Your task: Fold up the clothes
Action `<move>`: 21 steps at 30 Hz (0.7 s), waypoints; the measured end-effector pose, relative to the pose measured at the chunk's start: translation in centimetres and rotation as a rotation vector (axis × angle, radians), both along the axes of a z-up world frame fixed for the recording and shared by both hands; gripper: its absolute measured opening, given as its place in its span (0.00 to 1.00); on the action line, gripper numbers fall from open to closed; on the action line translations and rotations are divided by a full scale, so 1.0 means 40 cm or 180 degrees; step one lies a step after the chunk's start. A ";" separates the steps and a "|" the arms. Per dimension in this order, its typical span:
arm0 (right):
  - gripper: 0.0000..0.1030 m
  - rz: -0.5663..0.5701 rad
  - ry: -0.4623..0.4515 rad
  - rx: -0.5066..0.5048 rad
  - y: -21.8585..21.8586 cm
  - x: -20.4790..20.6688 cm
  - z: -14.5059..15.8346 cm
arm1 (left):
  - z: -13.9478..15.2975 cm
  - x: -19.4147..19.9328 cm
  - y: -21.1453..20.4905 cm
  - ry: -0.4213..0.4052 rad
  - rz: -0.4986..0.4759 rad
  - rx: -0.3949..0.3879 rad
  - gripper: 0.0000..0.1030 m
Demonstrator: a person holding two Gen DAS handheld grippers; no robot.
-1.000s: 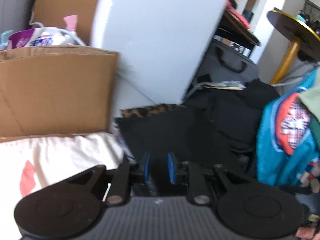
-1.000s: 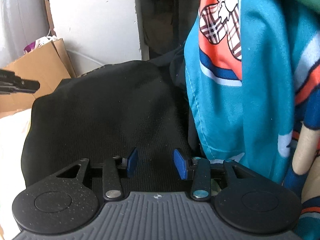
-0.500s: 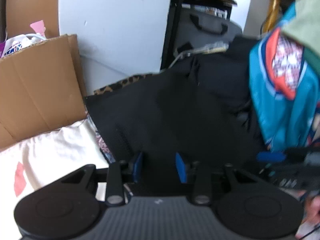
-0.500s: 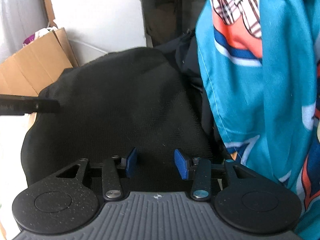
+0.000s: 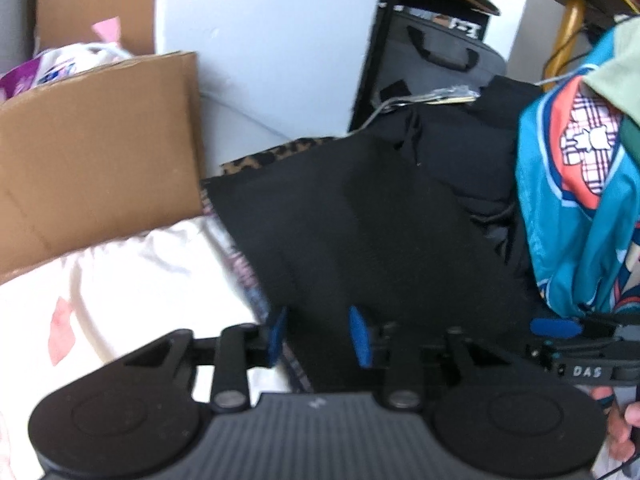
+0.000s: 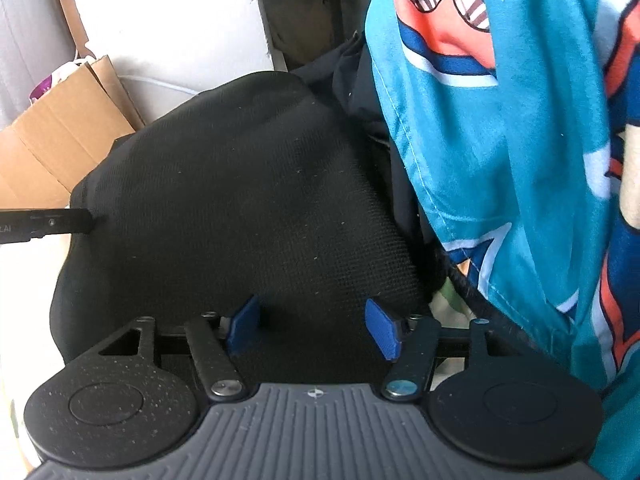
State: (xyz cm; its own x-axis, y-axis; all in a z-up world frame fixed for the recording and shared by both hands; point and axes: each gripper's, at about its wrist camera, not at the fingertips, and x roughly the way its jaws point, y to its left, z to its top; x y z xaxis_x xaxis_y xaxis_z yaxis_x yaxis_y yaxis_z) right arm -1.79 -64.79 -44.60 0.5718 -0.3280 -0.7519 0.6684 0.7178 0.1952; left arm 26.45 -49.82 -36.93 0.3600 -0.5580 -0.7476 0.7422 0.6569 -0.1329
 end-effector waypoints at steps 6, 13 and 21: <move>0.71 -0.0035 -0.0047 0.0086 0.017 0.013 0.043 | 0.044 0.001 0.037 0.0141 0.0056 0.0203 0.74; 0.87 -0.0148 -0.0089 0.0179 0.028 0.025 0.149 | 0.150 0.007 0.078 0.0211 0.0110 0.0318 0.86; 0.91 -0.0226 -0.0010 0.0272 0.058 0.018 0.286 | 0.297 0.007 0.152 0.0142 0.0248 0.0398 0.90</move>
State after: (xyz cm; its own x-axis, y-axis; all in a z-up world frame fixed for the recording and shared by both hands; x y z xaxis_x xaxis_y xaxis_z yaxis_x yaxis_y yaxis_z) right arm -1.08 -62.46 -33.16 0.5518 -0.3025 -0.7772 0.7162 0.6494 0.2558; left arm 26.73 -43.76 -25.04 0.3635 -0.4313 -0.8257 0.6834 0.7258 -0.0783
